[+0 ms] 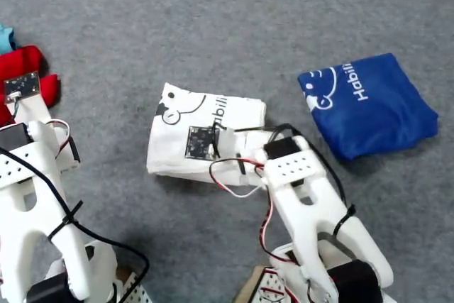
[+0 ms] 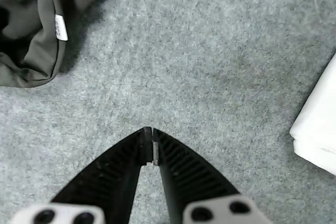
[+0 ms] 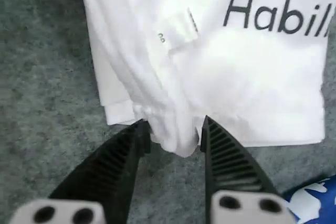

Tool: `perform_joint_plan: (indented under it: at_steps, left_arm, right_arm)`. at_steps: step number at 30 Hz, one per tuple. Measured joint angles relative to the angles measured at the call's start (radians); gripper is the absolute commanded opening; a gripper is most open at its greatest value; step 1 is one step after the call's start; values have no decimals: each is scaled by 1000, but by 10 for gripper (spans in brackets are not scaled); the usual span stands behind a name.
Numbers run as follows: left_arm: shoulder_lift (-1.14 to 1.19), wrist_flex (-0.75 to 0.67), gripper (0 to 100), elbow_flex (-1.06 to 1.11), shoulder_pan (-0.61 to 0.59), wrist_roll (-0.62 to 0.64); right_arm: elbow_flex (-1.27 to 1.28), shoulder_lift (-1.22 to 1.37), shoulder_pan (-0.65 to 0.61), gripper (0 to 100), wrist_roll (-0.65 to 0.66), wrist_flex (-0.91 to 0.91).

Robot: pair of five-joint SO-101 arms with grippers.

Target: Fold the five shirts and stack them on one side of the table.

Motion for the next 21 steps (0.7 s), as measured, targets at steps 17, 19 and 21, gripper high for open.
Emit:
perform_joint_plan:
  at_steps: [17, 19, 21]
  left_arm:
    - [0, 0, 19, 0, 0, 0]
    - [0, 0, 19, 0, 0, 0]
    - [0, 0, 19, 0, 0, 0]
  right_arm:
    - [-474, -189, 83, 76, -311, 647]
    - [-540, -190, 129, 76, -479, 692]
    - [-562, -176, 169, 76, -658, 712]
